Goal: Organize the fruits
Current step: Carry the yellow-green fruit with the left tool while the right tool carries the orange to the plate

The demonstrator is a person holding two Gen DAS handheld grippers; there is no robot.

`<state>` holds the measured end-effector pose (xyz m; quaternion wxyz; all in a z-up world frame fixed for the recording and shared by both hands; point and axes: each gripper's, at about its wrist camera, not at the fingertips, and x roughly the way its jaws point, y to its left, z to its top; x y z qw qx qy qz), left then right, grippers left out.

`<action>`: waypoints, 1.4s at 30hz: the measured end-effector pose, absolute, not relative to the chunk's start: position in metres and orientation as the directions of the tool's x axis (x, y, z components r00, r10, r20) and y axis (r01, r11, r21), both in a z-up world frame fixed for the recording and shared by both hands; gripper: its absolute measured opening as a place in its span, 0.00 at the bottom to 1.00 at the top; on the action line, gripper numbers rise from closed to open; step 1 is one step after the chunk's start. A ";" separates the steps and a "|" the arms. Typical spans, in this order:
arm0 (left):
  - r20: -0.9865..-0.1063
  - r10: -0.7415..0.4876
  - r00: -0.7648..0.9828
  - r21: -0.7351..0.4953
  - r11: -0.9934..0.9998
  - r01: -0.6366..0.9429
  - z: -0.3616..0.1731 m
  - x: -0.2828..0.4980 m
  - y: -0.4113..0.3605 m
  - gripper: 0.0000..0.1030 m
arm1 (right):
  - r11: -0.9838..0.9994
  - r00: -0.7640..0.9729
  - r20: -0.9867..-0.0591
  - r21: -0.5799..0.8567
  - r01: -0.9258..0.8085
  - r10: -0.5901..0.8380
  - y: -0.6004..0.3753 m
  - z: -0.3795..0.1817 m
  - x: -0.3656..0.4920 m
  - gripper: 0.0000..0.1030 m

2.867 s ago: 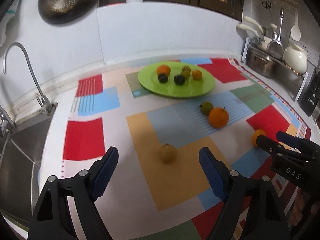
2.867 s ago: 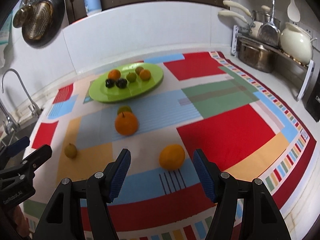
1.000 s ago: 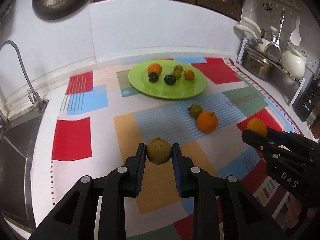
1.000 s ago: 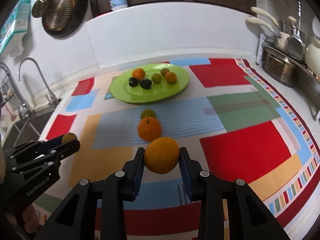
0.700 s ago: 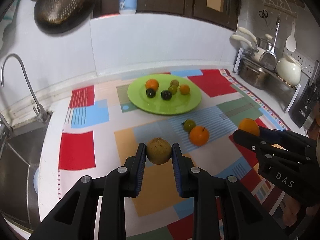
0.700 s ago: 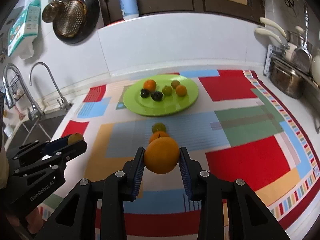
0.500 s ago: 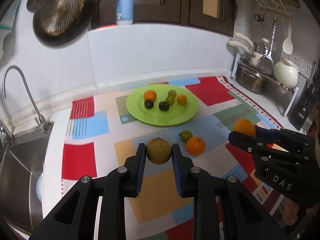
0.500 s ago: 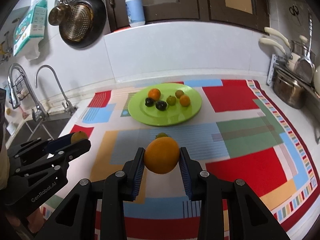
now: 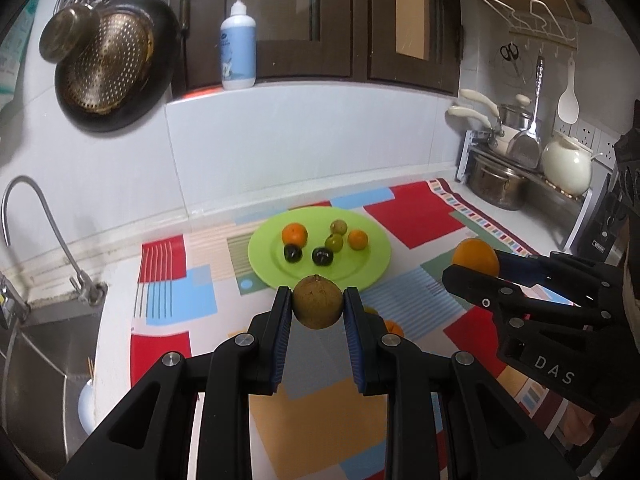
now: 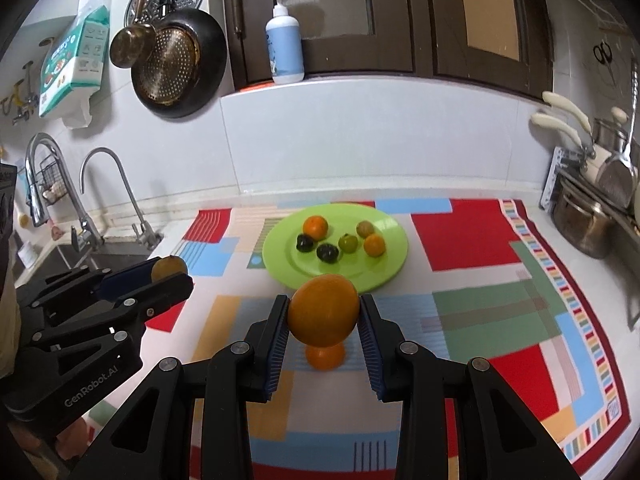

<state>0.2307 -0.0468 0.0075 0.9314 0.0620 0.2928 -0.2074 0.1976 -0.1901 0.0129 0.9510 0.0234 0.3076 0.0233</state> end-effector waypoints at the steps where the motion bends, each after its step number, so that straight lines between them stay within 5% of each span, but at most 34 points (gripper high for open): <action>1: -0.568 -0.353 0.744 -0.005 0.905 0.426 0.009 0.232 -0.048 0.26 | 0.998 0.811 -0.582 0.058 -0.031 0.059 -0.190 0.014 0.199 0.34; 42: -0.594 -0.403 0.696 -0.009 0.869 0.495 0.004 0.372 -0.081 0.26 | 0.992 0.783 -0.609 0.069 -0.103 0.123 -0.207 0.012 0.342 0.34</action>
